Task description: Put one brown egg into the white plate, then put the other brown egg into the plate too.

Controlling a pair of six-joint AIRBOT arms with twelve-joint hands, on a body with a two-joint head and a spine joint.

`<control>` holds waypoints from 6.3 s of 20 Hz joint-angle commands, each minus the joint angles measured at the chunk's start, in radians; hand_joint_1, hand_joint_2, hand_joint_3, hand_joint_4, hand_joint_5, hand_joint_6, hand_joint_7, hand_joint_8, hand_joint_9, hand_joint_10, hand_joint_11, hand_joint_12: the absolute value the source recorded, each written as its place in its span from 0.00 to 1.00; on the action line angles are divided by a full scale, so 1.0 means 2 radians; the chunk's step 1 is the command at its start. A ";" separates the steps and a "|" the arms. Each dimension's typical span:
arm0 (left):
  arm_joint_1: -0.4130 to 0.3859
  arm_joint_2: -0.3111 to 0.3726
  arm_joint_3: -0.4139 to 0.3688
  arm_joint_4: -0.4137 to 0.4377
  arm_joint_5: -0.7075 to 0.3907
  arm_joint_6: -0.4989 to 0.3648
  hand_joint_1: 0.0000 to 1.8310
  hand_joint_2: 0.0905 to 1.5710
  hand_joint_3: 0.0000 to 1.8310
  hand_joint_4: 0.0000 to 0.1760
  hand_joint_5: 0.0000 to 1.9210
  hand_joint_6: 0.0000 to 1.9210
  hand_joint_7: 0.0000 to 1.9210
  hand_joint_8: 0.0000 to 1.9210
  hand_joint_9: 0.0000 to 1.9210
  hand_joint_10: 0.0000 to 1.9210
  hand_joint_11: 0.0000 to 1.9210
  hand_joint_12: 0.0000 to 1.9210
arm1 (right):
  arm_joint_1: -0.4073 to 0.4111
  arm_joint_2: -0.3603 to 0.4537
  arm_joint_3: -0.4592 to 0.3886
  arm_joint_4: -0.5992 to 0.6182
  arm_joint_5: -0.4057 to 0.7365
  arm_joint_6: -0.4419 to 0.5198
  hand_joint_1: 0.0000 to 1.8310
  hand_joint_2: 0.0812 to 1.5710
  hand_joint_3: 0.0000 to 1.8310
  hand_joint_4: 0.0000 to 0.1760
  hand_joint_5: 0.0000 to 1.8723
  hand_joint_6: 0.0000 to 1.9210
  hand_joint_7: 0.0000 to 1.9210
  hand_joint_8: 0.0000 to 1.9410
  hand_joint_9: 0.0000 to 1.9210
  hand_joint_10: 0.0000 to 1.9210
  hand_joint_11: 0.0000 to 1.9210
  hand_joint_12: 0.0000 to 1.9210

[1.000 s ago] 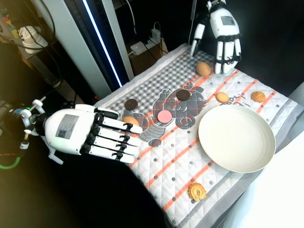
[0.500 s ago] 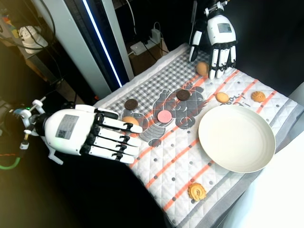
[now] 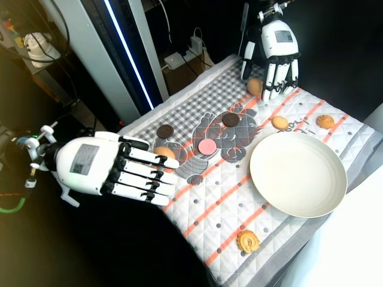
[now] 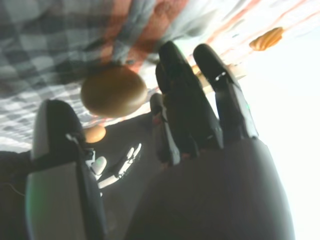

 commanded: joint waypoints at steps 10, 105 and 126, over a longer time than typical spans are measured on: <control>-0.009 -0.010 0.004 -0.005 -0.036 -0.002 0.52 0.59 0.00 0.42 0.38 0.00 0.44 0.01 0.52 0.02 0.34 0.57 | 0.005 -0.001 0.003 0.017 0.057 0.002 0.14 0.82 0.00 0.64 0.23 0.00 0.21 0.00 0.22 0.00 0.23 0.02; 0.045 -0.001 0.008 0.012 -0.225 -0.268 0.39 0.53 0.00 0.64 0.13 0.00 0.23 0.00 0.20 0.00 0.00 0.61 | 0.378 -0.288 0.269 -0.225 -0.211 0.002 0.38 0.52 0.00 0.79 0.00 0.00 0.12 0.00 0.15 0.00 0.00 0.42; 0.150 -0.019 0.073 0.031 -0.592 -0.702 0.15 0.72 0.01 0.00 0.03 0.00 0.11 0.00 0.13 0.01 0.00 0.46 | 0.086 -0.043 0.009 0.056 0.297 0.002 0.20 0.65 0.00 0.35 0.09 0.00 0.18 0.00 0.22 0.00 0.18 0.06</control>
